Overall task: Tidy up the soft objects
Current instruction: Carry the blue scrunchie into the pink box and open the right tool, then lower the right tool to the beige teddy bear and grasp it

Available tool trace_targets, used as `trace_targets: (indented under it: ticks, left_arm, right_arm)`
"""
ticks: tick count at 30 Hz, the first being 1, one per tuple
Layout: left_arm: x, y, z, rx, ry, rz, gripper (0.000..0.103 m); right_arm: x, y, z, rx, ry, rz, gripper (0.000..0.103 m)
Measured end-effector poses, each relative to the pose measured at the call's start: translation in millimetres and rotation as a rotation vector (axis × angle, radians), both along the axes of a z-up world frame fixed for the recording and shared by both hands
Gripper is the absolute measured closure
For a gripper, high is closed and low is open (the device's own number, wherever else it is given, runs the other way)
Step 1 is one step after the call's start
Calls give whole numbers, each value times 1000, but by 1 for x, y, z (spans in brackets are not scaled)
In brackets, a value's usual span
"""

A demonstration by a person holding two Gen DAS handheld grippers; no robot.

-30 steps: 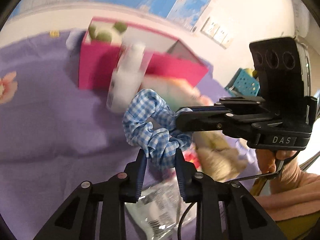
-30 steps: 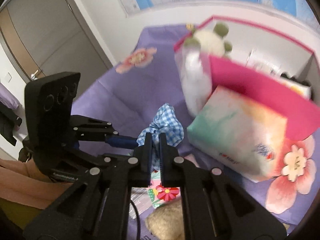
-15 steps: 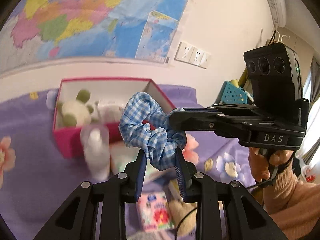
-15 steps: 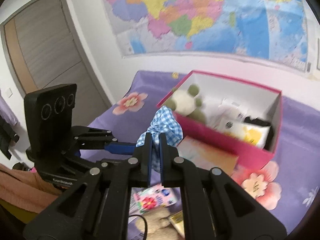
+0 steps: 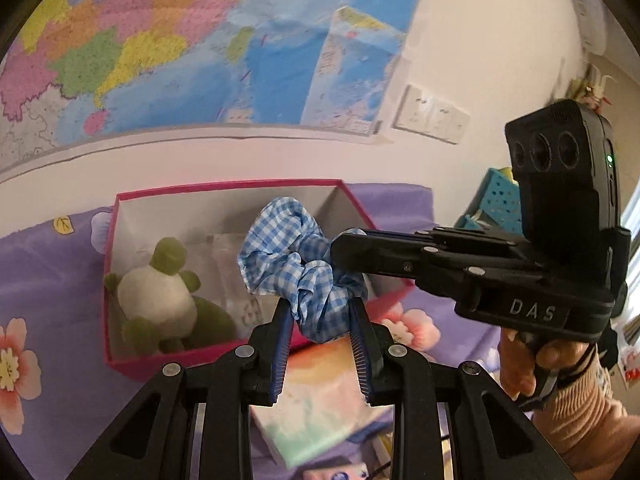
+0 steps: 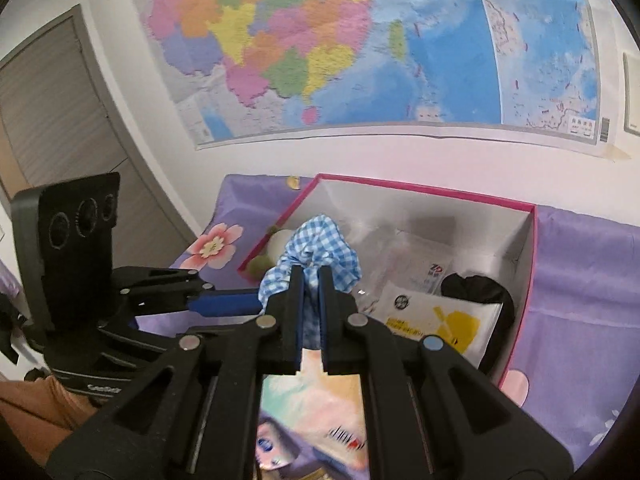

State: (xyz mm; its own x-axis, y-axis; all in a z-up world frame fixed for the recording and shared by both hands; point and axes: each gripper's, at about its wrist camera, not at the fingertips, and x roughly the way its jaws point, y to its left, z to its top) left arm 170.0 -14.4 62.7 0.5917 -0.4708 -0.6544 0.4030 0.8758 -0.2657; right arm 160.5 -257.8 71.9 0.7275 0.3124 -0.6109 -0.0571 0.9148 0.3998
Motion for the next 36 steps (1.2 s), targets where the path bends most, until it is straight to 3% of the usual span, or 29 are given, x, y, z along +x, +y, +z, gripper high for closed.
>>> trace_targets:
  ticks: [11,17,27,29,36]
  left_arm:
    - [33,-4,-20,136,42,108,74]
    - [37,-4,-23,170,37,144,70]
    - [0,14,0,116,-72,154,69]
    - [-14,17,8,91,-100,137,63]
    - [-53,20,20,44,-158,83,62]
  right_arm:
    - [41,-21,-47,62,104,-63,93]
    - [47,-27,-65,101,151,-101,85]
    - [15,-30,-46,138,113,-98,79]
    - [4,-29,-39,144,96,-89,77]
    - [-38,-13,-6,160,31,-30,73]
